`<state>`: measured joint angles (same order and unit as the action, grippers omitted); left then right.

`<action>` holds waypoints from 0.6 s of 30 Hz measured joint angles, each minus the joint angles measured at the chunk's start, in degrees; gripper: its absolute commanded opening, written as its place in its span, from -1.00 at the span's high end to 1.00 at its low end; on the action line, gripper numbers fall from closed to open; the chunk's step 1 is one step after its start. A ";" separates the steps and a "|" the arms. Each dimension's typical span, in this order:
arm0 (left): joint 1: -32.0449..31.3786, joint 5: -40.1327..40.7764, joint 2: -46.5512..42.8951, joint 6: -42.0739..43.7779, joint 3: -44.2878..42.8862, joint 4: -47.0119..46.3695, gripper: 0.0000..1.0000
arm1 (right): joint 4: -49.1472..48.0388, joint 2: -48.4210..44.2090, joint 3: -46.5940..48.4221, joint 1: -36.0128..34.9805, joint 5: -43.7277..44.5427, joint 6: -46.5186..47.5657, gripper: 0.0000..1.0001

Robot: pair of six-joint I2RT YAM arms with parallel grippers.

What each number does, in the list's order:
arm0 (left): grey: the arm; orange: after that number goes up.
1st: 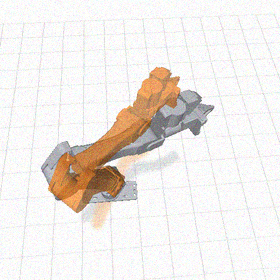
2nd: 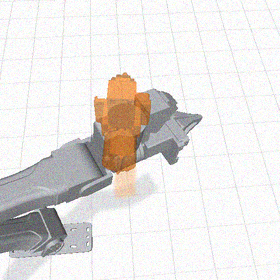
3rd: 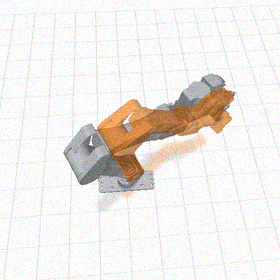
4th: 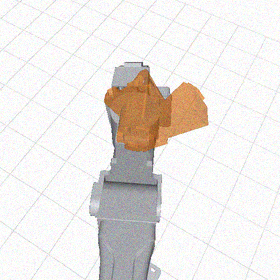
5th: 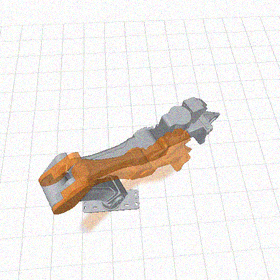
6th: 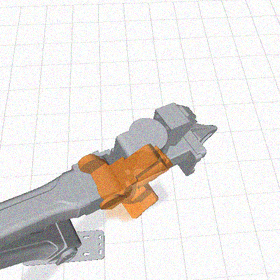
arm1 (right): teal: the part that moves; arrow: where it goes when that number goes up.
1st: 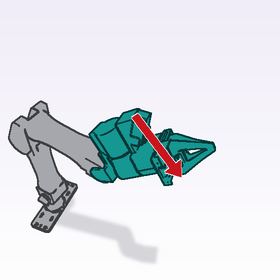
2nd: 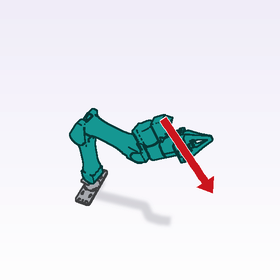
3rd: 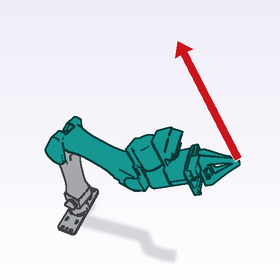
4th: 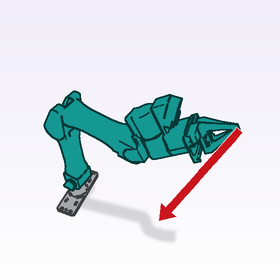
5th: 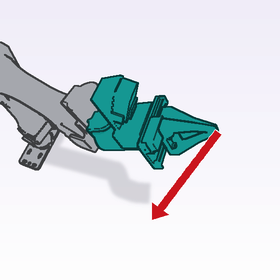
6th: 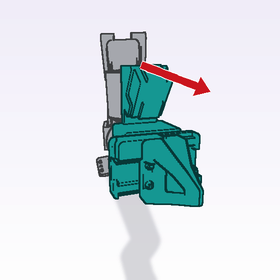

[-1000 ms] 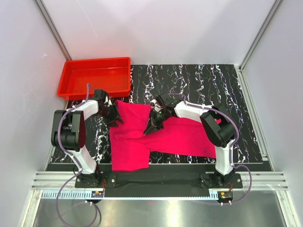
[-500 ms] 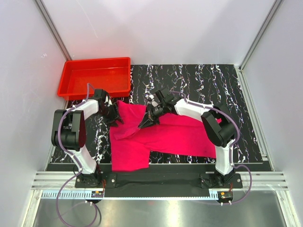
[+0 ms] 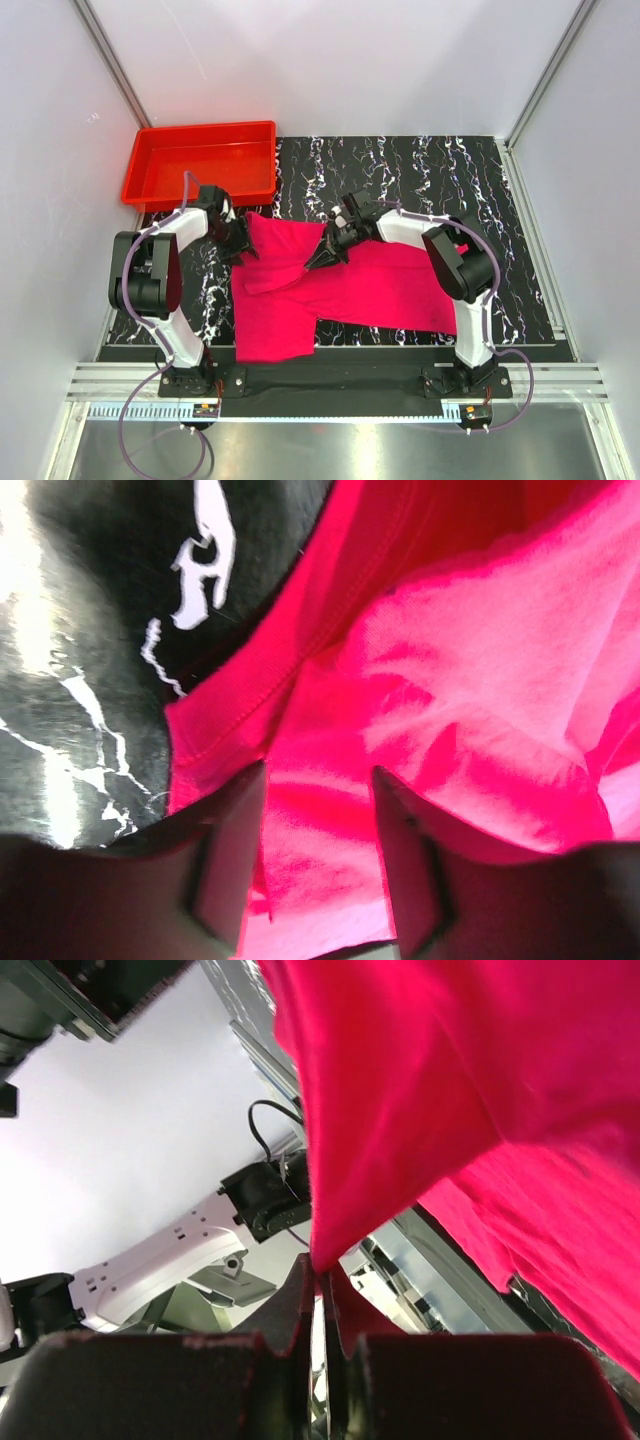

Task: Fold and stack the t-shirts
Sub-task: Fold the tshirt

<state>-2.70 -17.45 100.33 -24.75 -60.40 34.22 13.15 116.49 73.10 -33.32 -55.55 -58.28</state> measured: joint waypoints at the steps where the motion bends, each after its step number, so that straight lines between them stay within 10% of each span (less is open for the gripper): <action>1: 0.00 0.52 -0.17 0.07 -0.02 -0.02 -0.23 | 0.24 0.66 1.14 -0.02 -0.04 0.17 1.00; 11: 0.26 4.35 -20.00 -0.92 2.05 3.50 -0.19 | 3.28 2.69 3.37 -0.02 0.20 3.15 0.99; 18: 0.35 -1.84 -35.56 -9.07 21.46 -0.94 -0.15 | 3.65 3.28 3.37 -0.02 0.22 4.28 1.00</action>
<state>-2.35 -19.29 64.77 -33.82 -38.94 33.28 16.80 119.77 76.47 -33.34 -55.33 -54.00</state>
